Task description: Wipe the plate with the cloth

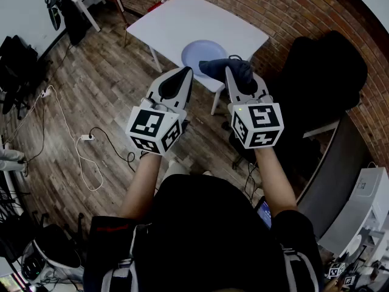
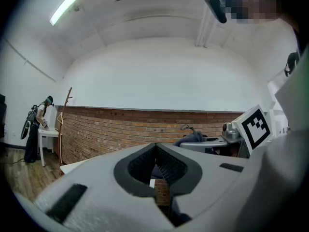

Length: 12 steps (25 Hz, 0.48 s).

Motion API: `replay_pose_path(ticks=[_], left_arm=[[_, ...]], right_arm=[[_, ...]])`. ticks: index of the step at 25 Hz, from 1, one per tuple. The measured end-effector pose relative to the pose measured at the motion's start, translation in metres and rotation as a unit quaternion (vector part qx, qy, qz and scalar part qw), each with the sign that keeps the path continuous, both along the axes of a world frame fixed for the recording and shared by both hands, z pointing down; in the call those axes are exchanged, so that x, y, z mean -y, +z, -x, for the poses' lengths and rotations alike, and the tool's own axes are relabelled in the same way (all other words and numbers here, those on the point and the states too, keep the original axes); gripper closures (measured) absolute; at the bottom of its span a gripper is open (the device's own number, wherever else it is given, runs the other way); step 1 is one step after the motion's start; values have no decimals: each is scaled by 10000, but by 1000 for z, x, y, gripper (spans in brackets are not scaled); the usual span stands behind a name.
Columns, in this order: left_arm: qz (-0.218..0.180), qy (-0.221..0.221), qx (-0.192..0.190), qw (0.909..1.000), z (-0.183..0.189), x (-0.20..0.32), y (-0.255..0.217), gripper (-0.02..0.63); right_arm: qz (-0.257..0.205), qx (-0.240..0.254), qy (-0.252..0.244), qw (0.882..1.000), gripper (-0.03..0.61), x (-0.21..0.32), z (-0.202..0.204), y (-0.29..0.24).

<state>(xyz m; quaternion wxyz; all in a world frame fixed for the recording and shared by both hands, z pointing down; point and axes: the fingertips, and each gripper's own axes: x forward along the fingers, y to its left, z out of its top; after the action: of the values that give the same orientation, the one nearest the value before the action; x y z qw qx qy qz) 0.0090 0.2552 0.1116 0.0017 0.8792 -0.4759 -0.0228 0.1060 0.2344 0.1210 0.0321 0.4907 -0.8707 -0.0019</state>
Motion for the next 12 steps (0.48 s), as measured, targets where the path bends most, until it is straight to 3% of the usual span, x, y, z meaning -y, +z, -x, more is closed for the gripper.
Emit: replay_pose_path(ticks=[12], left_arm=[[116,-159,85,9998,-5,1,11,594]], right_arm=[[128,114,-227,9996,537,-2,-4,7]])
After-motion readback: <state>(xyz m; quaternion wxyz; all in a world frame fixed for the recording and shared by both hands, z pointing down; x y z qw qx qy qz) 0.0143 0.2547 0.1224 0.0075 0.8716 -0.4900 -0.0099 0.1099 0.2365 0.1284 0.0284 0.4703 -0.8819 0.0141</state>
